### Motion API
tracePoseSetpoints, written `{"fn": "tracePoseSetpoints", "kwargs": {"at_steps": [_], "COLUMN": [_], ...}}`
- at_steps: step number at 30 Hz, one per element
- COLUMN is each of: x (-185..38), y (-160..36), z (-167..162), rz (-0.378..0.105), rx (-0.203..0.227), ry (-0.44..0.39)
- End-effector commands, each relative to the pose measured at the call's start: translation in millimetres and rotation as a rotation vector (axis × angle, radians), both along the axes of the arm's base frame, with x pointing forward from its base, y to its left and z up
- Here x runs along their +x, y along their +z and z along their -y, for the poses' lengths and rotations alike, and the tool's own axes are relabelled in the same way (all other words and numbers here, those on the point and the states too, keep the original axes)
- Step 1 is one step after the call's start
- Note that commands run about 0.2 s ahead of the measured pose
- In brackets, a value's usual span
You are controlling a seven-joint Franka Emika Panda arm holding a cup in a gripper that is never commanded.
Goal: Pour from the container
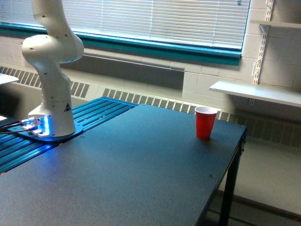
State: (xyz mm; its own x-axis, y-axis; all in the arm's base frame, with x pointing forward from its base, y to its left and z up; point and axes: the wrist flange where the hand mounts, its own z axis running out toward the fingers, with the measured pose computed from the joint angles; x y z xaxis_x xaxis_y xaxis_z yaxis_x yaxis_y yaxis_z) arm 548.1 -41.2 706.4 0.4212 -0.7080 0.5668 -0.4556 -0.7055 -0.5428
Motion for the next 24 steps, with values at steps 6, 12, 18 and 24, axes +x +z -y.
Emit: {"fn": "tracePoseSetpoints", "kwargs": {"at_steps": [6, 12, 18, 24], "x": [-2.4, -8.7, -18.9, -33.2], "y": [0.9, -3.5, -14.4, -29.9], "z": [-29.8, -40.8, -54.1, -70.9], "rz": [0.012, 0.010, 0.009, -0.003], "rx": [-0.008, -0.019, -0.026, -0.036], "ry": [0.035, 0.064, 0.120, 0.181]}}
